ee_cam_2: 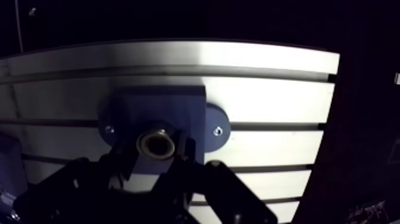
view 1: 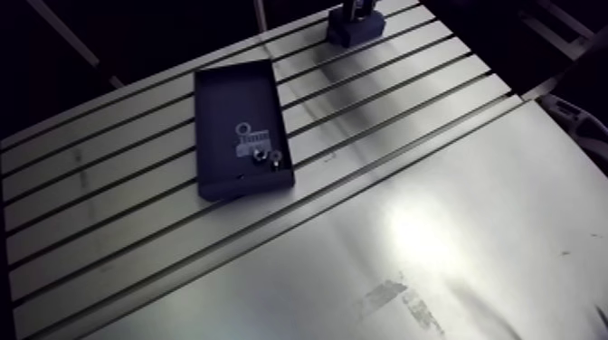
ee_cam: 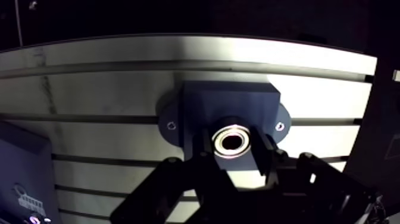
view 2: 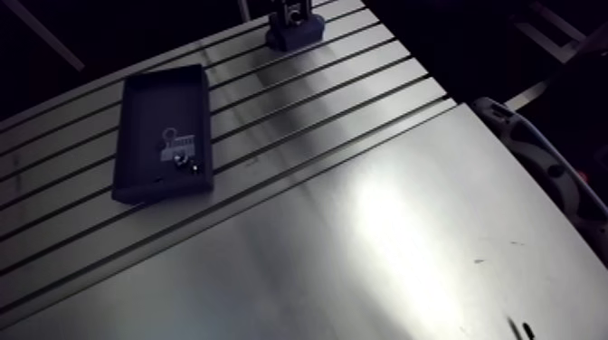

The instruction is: Pick up the bearing and press it into the housing until flush.

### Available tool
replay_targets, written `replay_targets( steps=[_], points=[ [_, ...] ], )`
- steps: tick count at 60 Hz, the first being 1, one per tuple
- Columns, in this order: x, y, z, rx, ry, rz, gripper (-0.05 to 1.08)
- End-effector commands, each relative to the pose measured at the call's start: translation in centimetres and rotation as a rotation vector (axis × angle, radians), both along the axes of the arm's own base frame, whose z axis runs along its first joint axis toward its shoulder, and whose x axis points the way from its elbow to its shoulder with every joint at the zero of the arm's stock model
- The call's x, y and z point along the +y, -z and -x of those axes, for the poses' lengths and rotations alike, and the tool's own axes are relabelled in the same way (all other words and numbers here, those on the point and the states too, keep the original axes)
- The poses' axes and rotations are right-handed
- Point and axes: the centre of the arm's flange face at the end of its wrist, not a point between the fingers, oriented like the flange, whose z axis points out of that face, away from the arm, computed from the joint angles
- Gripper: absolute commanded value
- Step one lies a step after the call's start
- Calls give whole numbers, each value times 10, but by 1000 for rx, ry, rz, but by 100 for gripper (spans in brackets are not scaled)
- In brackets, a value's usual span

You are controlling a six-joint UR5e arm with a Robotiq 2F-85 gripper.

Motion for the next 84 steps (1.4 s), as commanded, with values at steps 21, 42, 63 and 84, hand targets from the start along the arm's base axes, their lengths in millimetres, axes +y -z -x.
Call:
replay_targets(
  steps=[21, 42, 63, 84],
  points=[
    [-1, -8, -1, 8, -2, -4, 12],
    [-3, -32, -3, 31, 2, -19, 0],
    [-7, -82, -1, 76, 15, -52, 98],
    [-10, -64, 2, 30, 19, -22, 107]
  ],
)
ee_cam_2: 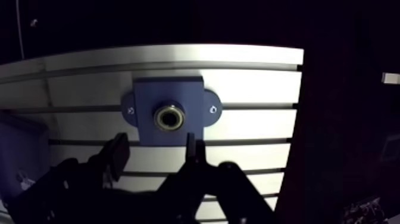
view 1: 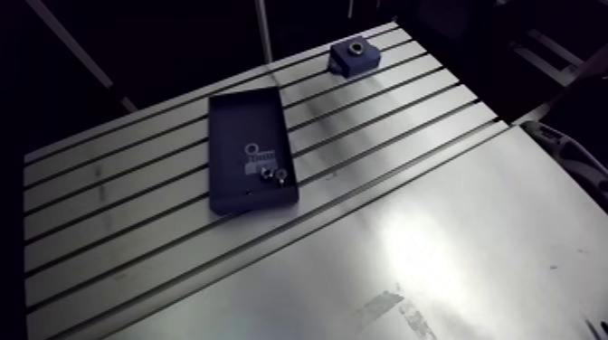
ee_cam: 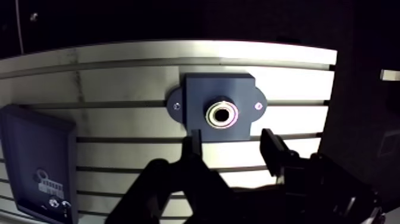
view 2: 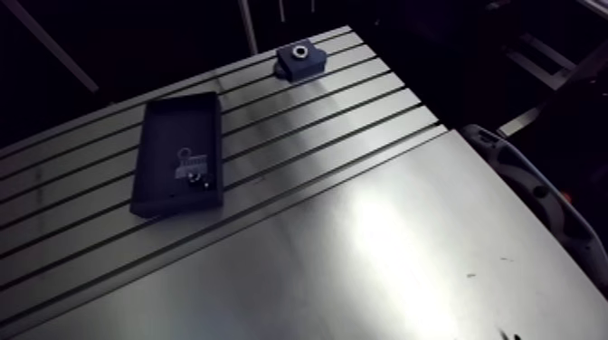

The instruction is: Pick up the bearing and press it into the housing until flush.

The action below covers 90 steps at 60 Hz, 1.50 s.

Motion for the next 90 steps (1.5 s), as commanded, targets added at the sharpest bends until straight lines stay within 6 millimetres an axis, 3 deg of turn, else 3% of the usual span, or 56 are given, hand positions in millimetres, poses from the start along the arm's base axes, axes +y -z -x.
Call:
replay_targets(
  steps=[1, 56, 90],
  points=[
    [-1, 8, 3, -14, 3, 13, 107],
    [4, 47, 5, -85, 20, 18, 107],
    [5, 57, 7, -76, 20, 10, 107]
  ],
)
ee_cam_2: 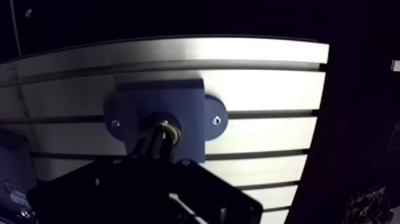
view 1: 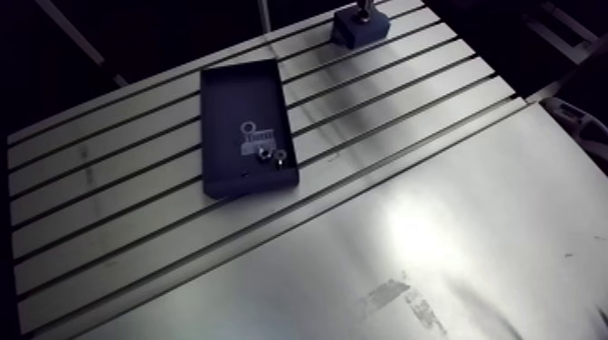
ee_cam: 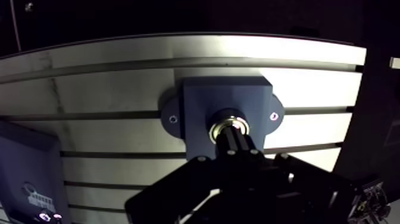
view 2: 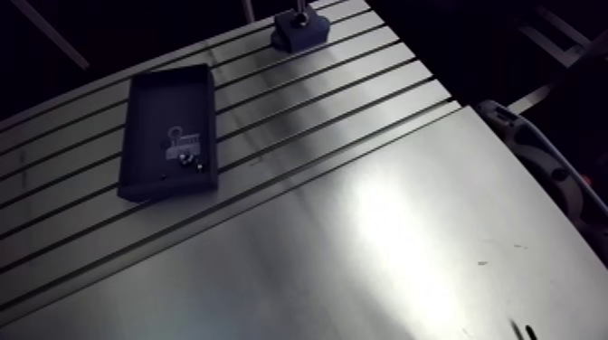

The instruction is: Pick up the bearing and press it into the housing until flush.

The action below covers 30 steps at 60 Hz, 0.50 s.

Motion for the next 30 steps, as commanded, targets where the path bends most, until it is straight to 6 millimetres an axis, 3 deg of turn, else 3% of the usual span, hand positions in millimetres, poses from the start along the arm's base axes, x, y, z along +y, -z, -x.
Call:
replay_targets(
  steps=[1, 30],
  points=[
    [0, 4, 0, 0, 0, 0, 107],
    [0, 10, 0, -8, 0, 2, 107]
  ],
)
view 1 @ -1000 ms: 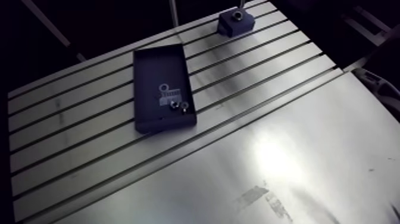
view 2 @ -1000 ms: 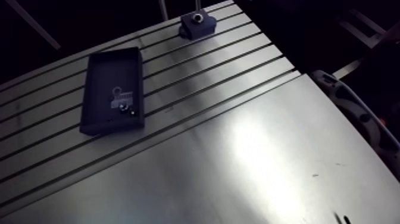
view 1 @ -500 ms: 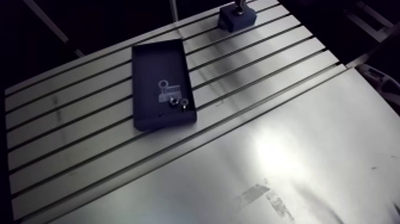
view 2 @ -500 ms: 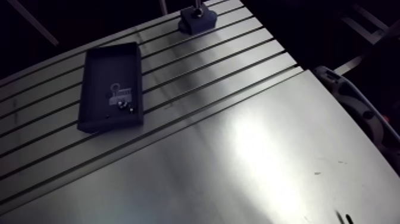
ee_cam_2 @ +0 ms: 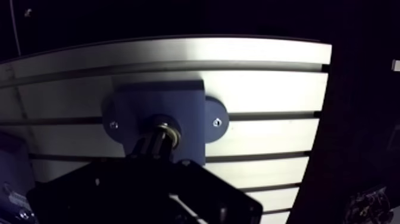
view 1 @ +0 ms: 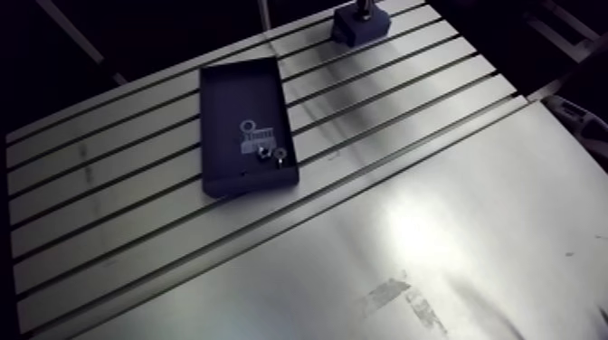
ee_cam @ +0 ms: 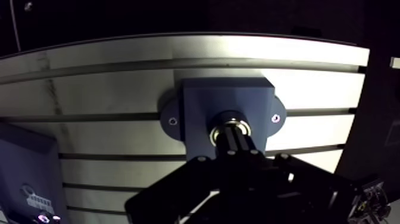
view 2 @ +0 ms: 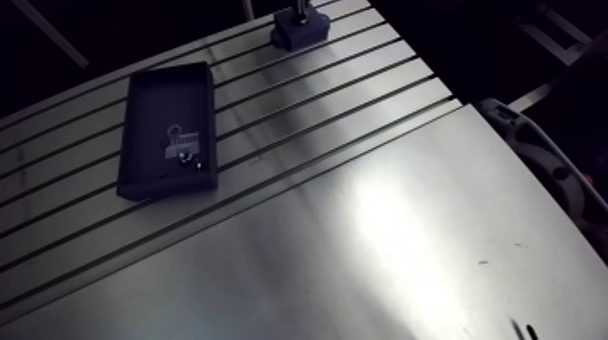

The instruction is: Pick up the bearing and press it into the housing until flush.

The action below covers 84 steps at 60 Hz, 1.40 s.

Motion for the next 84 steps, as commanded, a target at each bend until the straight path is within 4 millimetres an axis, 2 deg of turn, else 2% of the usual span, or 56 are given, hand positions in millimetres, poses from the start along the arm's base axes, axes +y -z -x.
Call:
replay_targets(
  steps=[1, 84],
  points=[
    [0, 5, 0, -5, 0, 2, 107],
    [0, 11, -2, -12, 0, 8, 107]
  ],
)
